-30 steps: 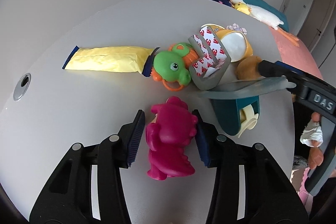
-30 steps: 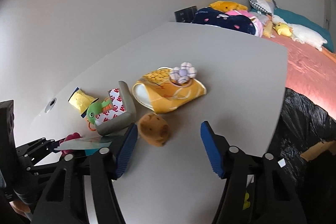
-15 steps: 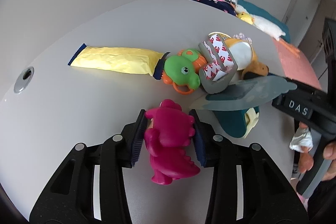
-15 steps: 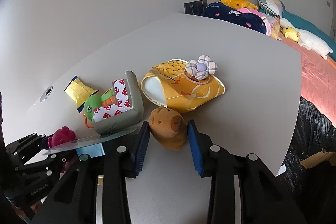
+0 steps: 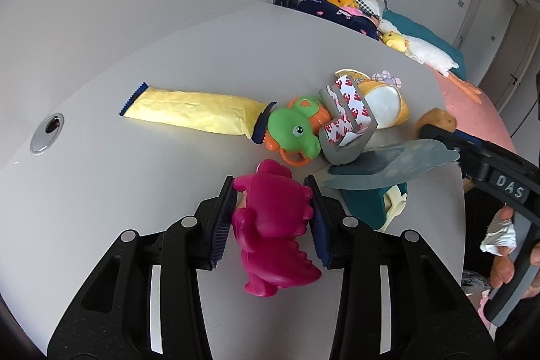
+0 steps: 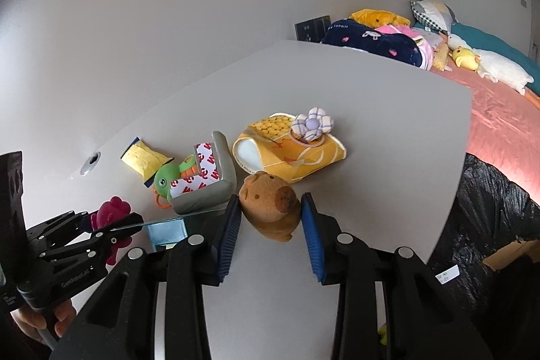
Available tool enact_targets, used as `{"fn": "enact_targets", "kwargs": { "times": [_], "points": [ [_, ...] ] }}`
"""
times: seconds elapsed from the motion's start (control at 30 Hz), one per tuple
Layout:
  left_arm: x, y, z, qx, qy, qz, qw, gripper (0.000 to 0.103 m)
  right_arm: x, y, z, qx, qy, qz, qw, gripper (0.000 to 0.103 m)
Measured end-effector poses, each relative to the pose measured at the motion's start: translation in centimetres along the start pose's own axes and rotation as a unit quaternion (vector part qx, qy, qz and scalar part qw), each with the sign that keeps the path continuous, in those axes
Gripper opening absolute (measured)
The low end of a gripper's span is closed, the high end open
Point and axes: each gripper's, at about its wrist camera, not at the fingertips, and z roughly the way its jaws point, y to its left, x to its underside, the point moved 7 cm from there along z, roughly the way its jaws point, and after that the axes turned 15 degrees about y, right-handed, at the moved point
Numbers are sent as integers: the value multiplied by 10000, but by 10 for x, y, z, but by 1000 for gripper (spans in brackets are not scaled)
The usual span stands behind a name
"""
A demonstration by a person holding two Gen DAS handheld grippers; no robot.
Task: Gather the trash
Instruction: 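Grasp the pink dinosaur with the left gripper while the right gripper grasps the brown bear plush, then carry the pink dinosaur and brown bear over the black trash bag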
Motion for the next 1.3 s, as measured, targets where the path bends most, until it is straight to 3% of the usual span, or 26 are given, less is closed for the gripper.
{"fn": "enact_targets", "kwargs": {
  "times": [0.4,1.3],
  "points": [
    [4,-7,-20,-80,-158,-104,9998,40,8,-17,-29,-45,-183,165,9997,38],
    [7,-73,-53,-16,-473,203,9987,40,42,-64,-85,101,-473,426,9979,38]
  ]
}}
